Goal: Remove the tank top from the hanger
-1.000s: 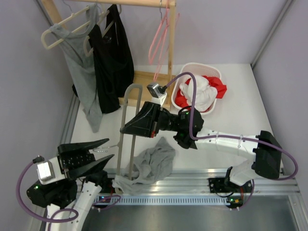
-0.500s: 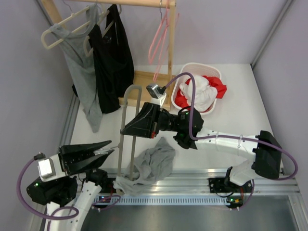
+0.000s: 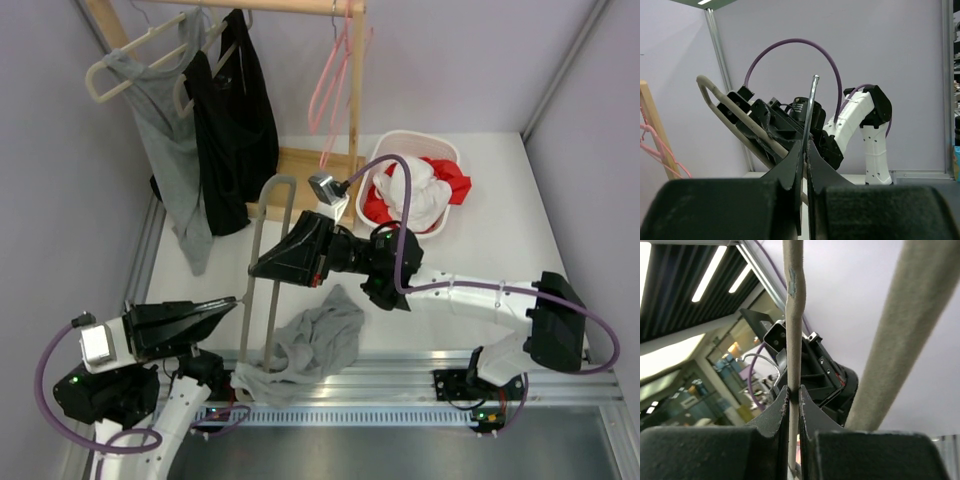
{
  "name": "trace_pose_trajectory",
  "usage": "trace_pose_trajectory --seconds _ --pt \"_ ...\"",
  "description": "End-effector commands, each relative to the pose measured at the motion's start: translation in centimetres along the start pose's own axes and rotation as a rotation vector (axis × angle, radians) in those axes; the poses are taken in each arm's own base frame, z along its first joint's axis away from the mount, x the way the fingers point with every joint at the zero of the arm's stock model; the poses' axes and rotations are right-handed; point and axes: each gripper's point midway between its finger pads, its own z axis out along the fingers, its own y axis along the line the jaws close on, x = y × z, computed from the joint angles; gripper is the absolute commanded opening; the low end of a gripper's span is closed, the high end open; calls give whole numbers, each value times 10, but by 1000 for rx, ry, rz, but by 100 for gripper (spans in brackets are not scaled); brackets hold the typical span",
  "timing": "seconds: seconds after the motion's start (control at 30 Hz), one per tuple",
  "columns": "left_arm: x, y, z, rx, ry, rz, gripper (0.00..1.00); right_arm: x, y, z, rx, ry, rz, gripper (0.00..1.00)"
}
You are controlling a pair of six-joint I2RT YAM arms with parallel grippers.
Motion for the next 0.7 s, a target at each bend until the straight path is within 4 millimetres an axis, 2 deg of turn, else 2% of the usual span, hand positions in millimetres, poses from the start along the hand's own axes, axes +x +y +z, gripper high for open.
trace_pose_trajectory --seconds 0.0,0.3,0.67 --pt "-4 8 4 -37 12 -13 0 -8 20 6 -13 -36 -196 0" --pt "4 32 -2 -184 28 -32 0 1 37 5 4 -62 -350 0" --pt "1 54 -7 -306 -15 -42 0 18 32 3 12 -60 -371 0"
